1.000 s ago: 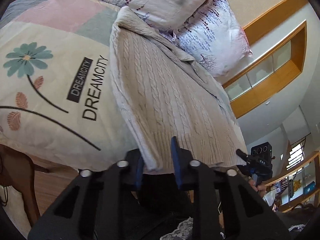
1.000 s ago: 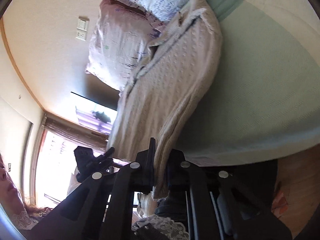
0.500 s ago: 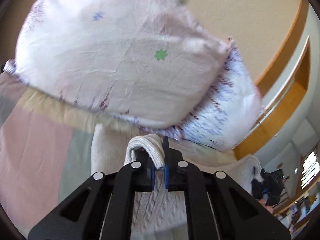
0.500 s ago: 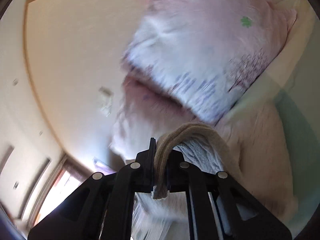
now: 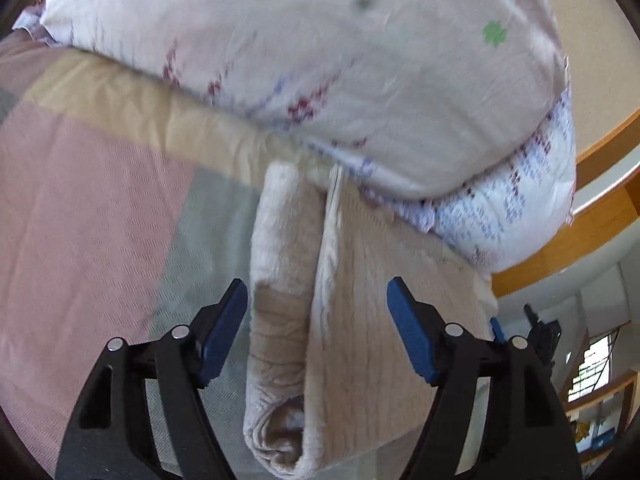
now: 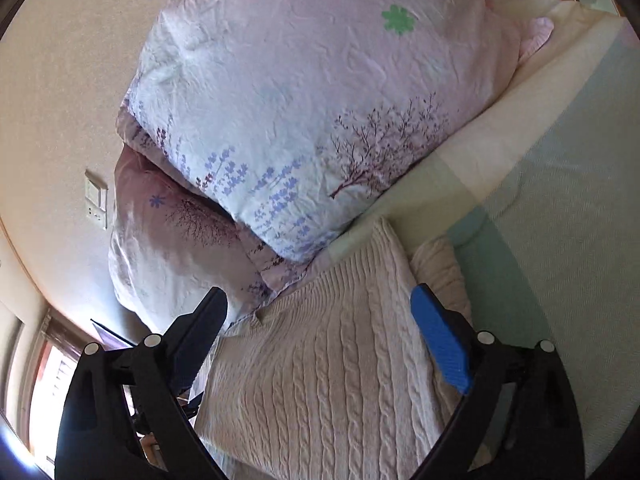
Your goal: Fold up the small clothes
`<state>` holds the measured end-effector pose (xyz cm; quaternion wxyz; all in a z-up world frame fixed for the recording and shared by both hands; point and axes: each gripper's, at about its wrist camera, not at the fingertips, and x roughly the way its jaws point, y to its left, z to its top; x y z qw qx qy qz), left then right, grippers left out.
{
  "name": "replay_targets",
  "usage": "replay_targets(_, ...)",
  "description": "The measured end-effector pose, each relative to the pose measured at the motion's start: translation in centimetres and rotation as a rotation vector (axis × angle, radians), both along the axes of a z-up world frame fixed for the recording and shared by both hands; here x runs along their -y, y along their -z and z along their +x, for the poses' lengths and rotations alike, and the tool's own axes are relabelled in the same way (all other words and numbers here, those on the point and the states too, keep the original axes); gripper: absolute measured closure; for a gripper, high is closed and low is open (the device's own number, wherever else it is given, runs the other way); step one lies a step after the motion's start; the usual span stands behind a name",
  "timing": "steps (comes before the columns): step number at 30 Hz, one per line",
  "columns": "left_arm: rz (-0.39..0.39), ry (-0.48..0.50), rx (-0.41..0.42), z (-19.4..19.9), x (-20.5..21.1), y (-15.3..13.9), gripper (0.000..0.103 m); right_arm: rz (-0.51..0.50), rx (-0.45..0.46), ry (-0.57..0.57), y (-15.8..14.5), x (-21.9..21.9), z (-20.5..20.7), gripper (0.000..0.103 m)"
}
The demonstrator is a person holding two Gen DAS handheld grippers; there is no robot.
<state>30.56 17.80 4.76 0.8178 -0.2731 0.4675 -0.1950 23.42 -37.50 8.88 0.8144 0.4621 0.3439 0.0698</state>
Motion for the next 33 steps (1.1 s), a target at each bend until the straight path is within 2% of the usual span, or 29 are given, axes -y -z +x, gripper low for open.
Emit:
replay_targets(2,0.010,0.019,-0.023,0.2,0.8,0.7,0.032,0.000,-0.006,-0.012,0.0,-0.3,-0.1,0.008)
replay_targets(4,0.007,0.010,-0.005,0.3,1.2,0.9,0.032,0.004,-0.005,-0.024,-0.1,-0.5,-0.5,0.008)
replay_targets(6,-0.021,-0.009,-0.003,0.6,1.4,1.1,0.035,0.012,0.000,-0.035,-0.3,-0.6,-0.9,0.008)
replay_targets(9,-0.092,-0.033,-0.058,1.1,1.6,2.3,0.077,0.027,0.012,-0.044,-0.7,-0.5,-1.3,0.008)
replay_targets(11,-0.143,-0.066,-0.073,0.9,1.5,2.3,0.082,0.031,0.020,-0.054,-1.1,-0.2,-1.8,0.008)
replay_targets(13,-0.204,-0.077,-0.050,0.5,1.9,1.0,0.086,0.018,0.029,-0.058,-1.6,0.2,-2.4,0.008)
replay_targets(15,-0.268,-0.049,0.001,0.2,3.6,-1.5,0.087,-0.006,0.047,-0.053,-2.4,0.9,-3.1,0.008)
replay_targets(17,-0.305,0.014,0.068,0.4,7.3,-4.6,0.088,-0.045,0.069,-0.032,-3.4,1.7,-3.8,0.009)
replay_targets(19,-0.387,0.102,0.112,0.9,12.7,-7.1,0.088,-0.100,0.084,-0.010,-4.3,2.5,-4.3,0.015)
replay_targets(21,-0.479,0.184,0.114,1.7,18.6,-7.9,0.087,-0.129,0.084,0.011,-4.7,3.1,-4.5,0.018)
replay_targets(22,-0.540,0.232,0.100,2.0,21.3,-7.6,0.085,-0.139,0.077,0.029,-4.6,3.6,-4.5,0.018)
replay_targets(23,-0.650,0.318,0.063,2.7,24.8,-6.8,0.082,-0.143,0.067,0.044,-4.4,3.8,-4.3,0.018)
replay_targets(24,-0.765,0.402,-0.012,3.3,28.0,-5.7,0.075,-0.141,0.049,0.055,-4.0,4.2,-4.0,0.018)
replay_targets(25,-0.833,0.447,-0.080,3.6,30.0,-4.8,0.062,-0.134,0.022,0.059,-3.5,4.6,-3.6,0.018)
replay_targets(26,-0.845,0.474,-0.132,3.5,31.7,-4.1,0.058,-0.123,-0.006,0.055,-2.9,5.0,-3.2,0.018)
replay_targets(27,-0.785,0.472,-0.119,3.1,32.0,-4.1,0.049,-0.113,-0.029,0.049,-2.4,5.3,-3.0,0.017)
replay_targets(28,-0.721,0.461,-0.072,2.7,31.3,-4.4,0.040,-0.093,-0.058,0.031,-1.8,5.7,-2.6,0.015)
replay_targets(29,-0.651,0.435,-0.019,2.2,29.9,-4.8,0.036,-0.074,-0.069,0.014,-1.5,5.9,-2.5,0.012)
replay_targets(31,-0.489,0.341,0.064,1.3,26.7,-5.0,0.023,-0.031,-0.083,-0.044,-0.6,6.1,-2.0,0.006)
replay_targets(32,-0.364,0.280,0.095,0.8,24.6,-5.0,0.022,-0.009,-0.099,-0.073,-0.1,6.1,-1.5,0.006)
replay_targets(33,-0.279,0.245,0.100,0.7,23.4,-4.6,0.021,0.010,-0.114,-0.095,0.4,5.8,-1.1,0.006)
